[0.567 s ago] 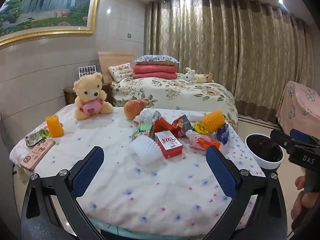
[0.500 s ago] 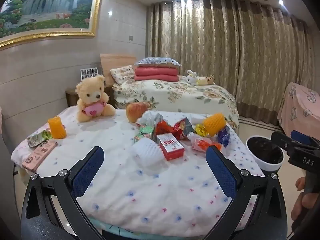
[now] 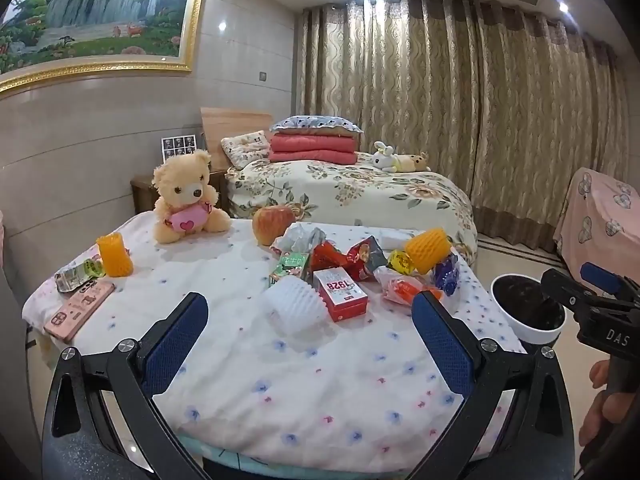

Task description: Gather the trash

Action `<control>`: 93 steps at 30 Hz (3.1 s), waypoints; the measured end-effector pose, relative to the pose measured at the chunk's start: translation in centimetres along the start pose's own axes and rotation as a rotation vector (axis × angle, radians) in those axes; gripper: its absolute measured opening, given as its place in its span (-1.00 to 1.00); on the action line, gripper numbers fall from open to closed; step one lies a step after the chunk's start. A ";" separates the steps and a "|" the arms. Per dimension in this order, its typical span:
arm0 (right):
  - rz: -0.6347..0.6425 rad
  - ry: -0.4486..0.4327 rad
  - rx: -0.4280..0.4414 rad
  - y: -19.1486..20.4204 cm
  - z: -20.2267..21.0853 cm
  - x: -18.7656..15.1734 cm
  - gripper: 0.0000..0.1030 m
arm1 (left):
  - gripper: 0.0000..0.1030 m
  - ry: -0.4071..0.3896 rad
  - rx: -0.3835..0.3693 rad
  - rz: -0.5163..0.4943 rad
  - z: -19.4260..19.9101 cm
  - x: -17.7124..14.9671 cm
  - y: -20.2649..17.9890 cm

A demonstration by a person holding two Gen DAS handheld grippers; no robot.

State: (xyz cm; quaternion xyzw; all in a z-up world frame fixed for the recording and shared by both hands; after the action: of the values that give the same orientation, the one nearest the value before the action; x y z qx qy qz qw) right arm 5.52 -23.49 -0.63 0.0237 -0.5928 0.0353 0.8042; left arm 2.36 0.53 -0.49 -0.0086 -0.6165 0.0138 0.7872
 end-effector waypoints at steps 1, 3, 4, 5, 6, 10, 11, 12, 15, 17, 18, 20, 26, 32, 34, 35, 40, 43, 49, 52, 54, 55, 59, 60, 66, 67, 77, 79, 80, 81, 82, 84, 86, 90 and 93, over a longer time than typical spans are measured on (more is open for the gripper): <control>-0.001 -0.001 0.002 0.1 0.1 0.1 1.00 | 1.00 0.001 -0.001 0.000 0.0 0.0 0.0; -0.001 -0.001 0.004 0.3 0.2 0.1 1.00 | 1.00 0.001 0.000 -0.001 0.0 0.0 0.0; -0.002 0.000 0.007 0.3 0.3 0.3 1.00 | 1.00 0.003 -0.002 -0.001 0.0 0.0 0.0; -0.004 0.002 0.010 0.4 0.4 0.3 1.00 | 1.00 0.004 -0.002 -0.001 0.0 0.0 0.0; -0.006 0.003 0.013 0.3 0.3 0.1 1.00 | 1.00 0.005 -0.001 -0.002 -0.1 0.0 0.0; -0.005 0.013 0.016 0.1 0.1 -0.4 1.00 | 1.00 0.007 -0.001 0.002 -0.1 0.0 0.1; -0.005 0.013 0.015 0.1 0.1 -0.4 1.00 | 1.00 0.007 0.000 0.001 -0.1 0.0 0.1; -0.005 0.014 0.015 0.1 0.1 -0.4 1.00 | 1.00 0.007 0.003 0.001 -0.1 0.0 0.1; -0.004 0.014 0.016 0.1 0.1 -0.5 1.00 | 1.00 0.009 0.002 0.003 -0.2 0.0 0.1; -0.003 0.013 0.017 0.1 0.1 -0.5 1.00 | 1.00 0.010 0.002 0.001 -0.3 0.0 0.1; -0.003 0.012 0.016 0.1 0.2 -0.5 1.00 | 1.00 0.010 0.000 0.003 -0.2 0.0 0.2; -0.003 0.012 0.018 0.1 0.2 -0.4 1.00 | 1.00 0.009 -0.001 0.003 -0.2 0.0 0.2; -0.007 0.011 0.019 0.2 0.2 -0.4 1.00 | 1.00 0.011 0.002 0.002 -0.2 -0.1 0.2; -0.009 0.011 0.021 0.1 0.2 -0.5 1.00 | 1.00 0.011 0.001 0.002 -0.3 -0.1 0.1; -0.009 0.012 0.021 0.2 0.2 -0.4 1.00 | 1.00 0.010 0.000 0.002 -0.3 -0.1 0.1; -0.009 0.012 0.022 0.2 0.2 -0.4 1.00 | 1.00 0.010 -0.001 0.002 -0.2 -0.2 0.1; -0.012 0.011 0.023 0.1 0.2 -0.4 1.00 | 1.00 0.010 0.000 0.002 -0.2 -0.2 0.1; -0.012 0.012 0.023 0.1 0.2 -0.4 1.00 | 1.00 0.010 -0.001 0.003 -0.2 -0.2 0.1; -0.013 0.013 0.024 0.1 0.2 -0.4 1.00 | 1.00 0.009 -0.001 0.002 -0.2 -0.2 0.1; -0.012 0.014 0.026 0.2 0.2 -0.4 1.00 | 1.00 0.012 0.000 0.002 -0.2 -0.2 0.1; -0.011 0.014 0.030 0.2 0.1 -0.3 1.00 | 1.00 0.012 0.001 0.003 -0.2 -0.3 0.1; -0.011 0.015 0.033 0.3 0.1 -0.3 1.00 | 1.00 0.013 0.001 0.002 -0.3 -0.4 -0.1; -0.013 0.021 0.040 0.4 -0.1 -0.2 1.00 | 1.00 0.015 -0.001 0.003 -0.3 -0.4 -0.1; -0.013 0.023 0.041 0.5 -0.1 -0.2 1.00 | 1.00 0.016 0.001 0.003 -0.3 -0.4 -0.1; -0.024 0.037 0.051 0.4 -0.5 -0.4 1.00 | 1.00 0.030 0.006 0.010 -0.9 -0.8 0.0; -0.026 0.040 0.053 0.3 -0.6 -0.5 1.00 | 1.00 0.033 0.003 0.015 -1.0 -1.0 0.0; -0.046 0.142 0.114 0.3 -3.7 -1.5 1.00 | 1.00 0.152 -0.026 0.037 -4.5 -2.5 1.0; -0.059 0.172 0.127 0.3 -4.7 -1.8 1.00 | 1.00 0.177 -0.023 0.032 -5.5 -3.0 1.3; -0.063 0.185 0.136 0.3 -5.3 -1.9 1.00 | 1.00 0.197 -0.024 0.020 -6.3 -3.5 1.4; -0.064 0.194 0.146 0.4 -5.8 -2.1 1.00 | 1.00 0.209 -0.022 0.007 -6.8 -3.8 1.5; -0.065 0.205 0.155 0.5 -6.3 -2.2 1.00 | 1.00 0.226 -0.015 -0.011 -7.6 -4.2 1.6; -0.062 0.232 0.168 0.7 -7.7 -2.6 0.99 | 1.00 0.263 -0.004 -0.023 -9.0 -4.9 2.1; -0.057 0.260 0.179 1.0 -9.1 -3.0 0.98 | 1.00 0.288 0.006 -0.015 -10.3 -5.4 2.8; -0.052 0.329 0.200 1.7 -12.0 -4.0 0.94 | 1.00 0.325 0.009 -0.004 -12.6 -6.0 3.8; -0.030 0.374 0.212 2.4 -14.1 -4.7 0.84 | 0.96 0.350 0.005 0.001 -14.4 -6.2 4.3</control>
State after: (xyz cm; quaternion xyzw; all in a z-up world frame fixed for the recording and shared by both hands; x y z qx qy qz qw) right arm 17.36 -20.12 -9.35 0.1098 -0.4257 0.0892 0.8937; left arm 14.84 4.66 -10.11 -0.0091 -0.4702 0.0141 0.8824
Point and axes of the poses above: each gripper's, at about its wrist camera, not at the fingertips, and z roughly against the way its jaws point, y to its left, x to its top, the point moved 4 cm from there along -z, roughly the way its jaws point, and after that the axes turned 6 degrees about -y, right-handed, at the moved point
